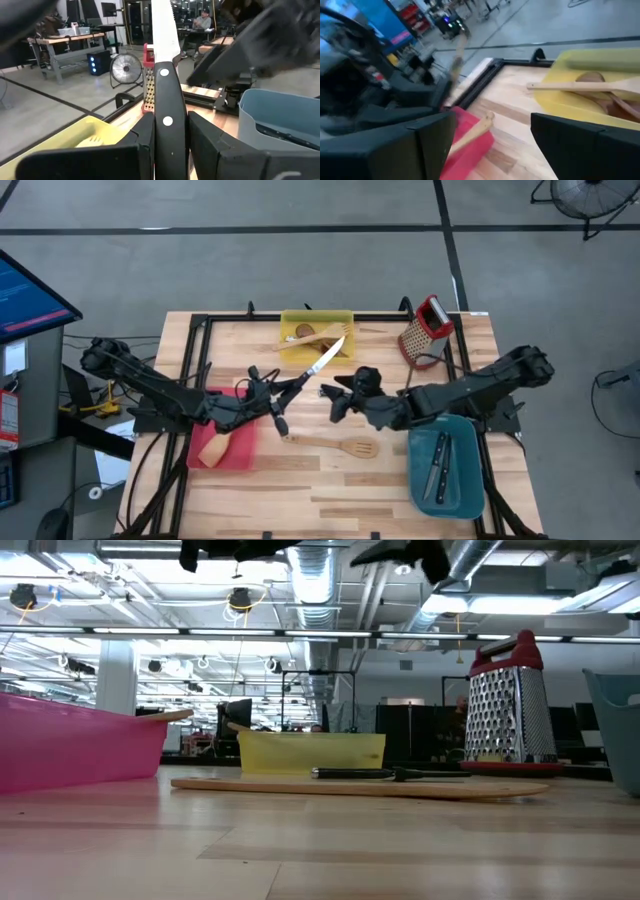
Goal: Pick & Place Kitchen Items
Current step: Put the black knife into the blue bin
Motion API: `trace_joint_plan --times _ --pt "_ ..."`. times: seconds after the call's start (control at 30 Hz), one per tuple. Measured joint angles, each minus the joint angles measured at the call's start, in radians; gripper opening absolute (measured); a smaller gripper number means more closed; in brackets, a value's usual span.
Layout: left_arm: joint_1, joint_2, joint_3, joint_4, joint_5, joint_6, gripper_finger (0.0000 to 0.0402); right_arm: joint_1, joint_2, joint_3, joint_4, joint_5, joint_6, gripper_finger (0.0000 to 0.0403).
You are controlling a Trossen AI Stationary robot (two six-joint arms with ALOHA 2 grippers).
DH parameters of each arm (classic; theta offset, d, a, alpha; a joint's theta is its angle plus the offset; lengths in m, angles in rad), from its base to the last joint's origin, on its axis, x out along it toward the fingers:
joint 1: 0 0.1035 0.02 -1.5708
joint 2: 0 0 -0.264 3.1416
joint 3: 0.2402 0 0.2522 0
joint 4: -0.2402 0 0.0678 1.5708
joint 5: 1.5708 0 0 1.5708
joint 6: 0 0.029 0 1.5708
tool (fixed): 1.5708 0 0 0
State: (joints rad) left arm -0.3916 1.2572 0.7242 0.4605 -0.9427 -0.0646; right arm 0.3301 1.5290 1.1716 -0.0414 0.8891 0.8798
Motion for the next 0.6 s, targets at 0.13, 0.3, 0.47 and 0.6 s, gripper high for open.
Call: trace_joint_plan --times 0.13,0.3,0.47,0.6 --pt "0.000 0.020 0.000 0.018 0.001 0.000 0.0063 -0.029 0.064 -0.002 0.104 -0.027 -0.051 0.0266" --pt "0.000 0.060 -0.001 0.026 -0.002 -0.004 0.0063 -0.052 0.119 -0.004 0.277 -0.110 -0.143 0.0266" --pt "0.002 0.082 -0.001 0.030 -0.012 -0.004 0.0063 -0.058 0.134 -0.003 0.308 -0.131 -0.156 0.0266" --pt "0.011 0.082 -0.001 0.043 -0.018 -0.022 0.0063 -0.070 0.133 -0.002 0.323 -0.130 -0.157 0.0266"
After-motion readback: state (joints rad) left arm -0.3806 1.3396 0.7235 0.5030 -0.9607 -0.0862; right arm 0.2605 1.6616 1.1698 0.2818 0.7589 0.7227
